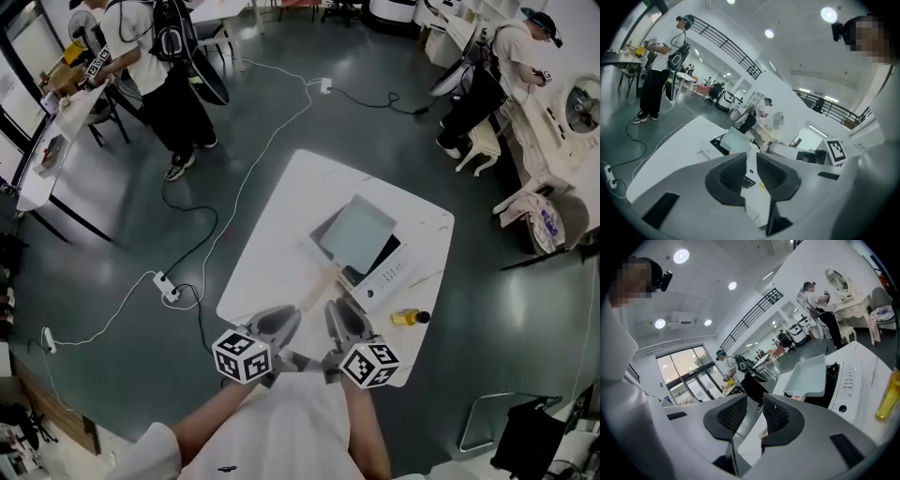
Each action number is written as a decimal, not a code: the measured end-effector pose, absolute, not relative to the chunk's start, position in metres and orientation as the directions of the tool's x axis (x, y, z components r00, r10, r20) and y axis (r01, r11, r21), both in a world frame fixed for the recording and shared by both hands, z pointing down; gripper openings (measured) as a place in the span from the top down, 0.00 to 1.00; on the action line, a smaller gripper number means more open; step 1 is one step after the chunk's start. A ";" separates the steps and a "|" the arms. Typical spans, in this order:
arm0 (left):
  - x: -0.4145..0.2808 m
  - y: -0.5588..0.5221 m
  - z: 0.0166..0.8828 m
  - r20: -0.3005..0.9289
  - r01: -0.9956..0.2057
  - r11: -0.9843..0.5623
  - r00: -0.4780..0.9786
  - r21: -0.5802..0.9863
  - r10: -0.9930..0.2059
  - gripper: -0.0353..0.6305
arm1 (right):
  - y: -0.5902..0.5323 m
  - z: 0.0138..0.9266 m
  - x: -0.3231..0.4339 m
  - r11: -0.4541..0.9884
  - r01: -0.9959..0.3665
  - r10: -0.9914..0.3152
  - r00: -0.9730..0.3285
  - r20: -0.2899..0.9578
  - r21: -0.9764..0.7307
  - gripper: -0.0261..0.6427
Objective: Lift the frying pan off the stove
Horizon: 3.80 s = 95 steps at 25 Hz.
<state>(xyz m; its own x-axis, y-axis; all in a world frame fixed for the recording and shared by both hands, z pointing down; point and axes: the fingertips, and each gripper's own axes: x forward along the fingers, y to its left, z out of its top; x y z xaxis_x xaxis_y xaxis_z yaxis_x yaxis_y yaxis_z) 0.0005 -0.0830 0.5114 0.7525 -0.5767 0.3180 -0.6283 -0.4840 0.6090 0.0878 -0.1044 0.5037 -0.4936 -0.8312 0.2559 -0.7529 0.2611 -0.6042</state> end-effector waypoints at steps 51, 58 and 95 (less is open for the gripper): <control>0.043 -0.117 0.626 0.337 -0.474 -0.258 0.835 0.842 -0.435 0.79 | -0.192 0.642 0.073 -0.023 -0.375 -0.723 -0.634 0.274 -0.927 0.73; 0.043 -0.117 0.625 0.320 -0.462 -0.250 0.833 0.851 -0.451 0.81 | -0.192 0.643 0.075 -0.038 -0.338 -0.737 -0.627 0.255 -0.940 0.75; 0.036 -0.053 0.541 0.293 -0.448 -0.411 0.874 0.794 -0.388 0.82 | -0.128 0.551 0.071 0.051 -0.335 -0.782 -0.600 0.171 -0.941 0.77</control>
<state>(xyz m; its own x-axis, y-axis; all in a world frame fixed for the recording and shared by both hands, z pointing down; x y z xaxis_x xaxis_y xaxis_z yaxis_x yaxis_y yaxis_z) 0.0358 -0.0529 0.5409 0.8741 -0.3876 0.2928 -0.4481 -0.4106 0.7941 0.0713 -0.1276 0.5514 -0.5998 -0.7816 0.1711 -0.3353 0.0514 -0.9407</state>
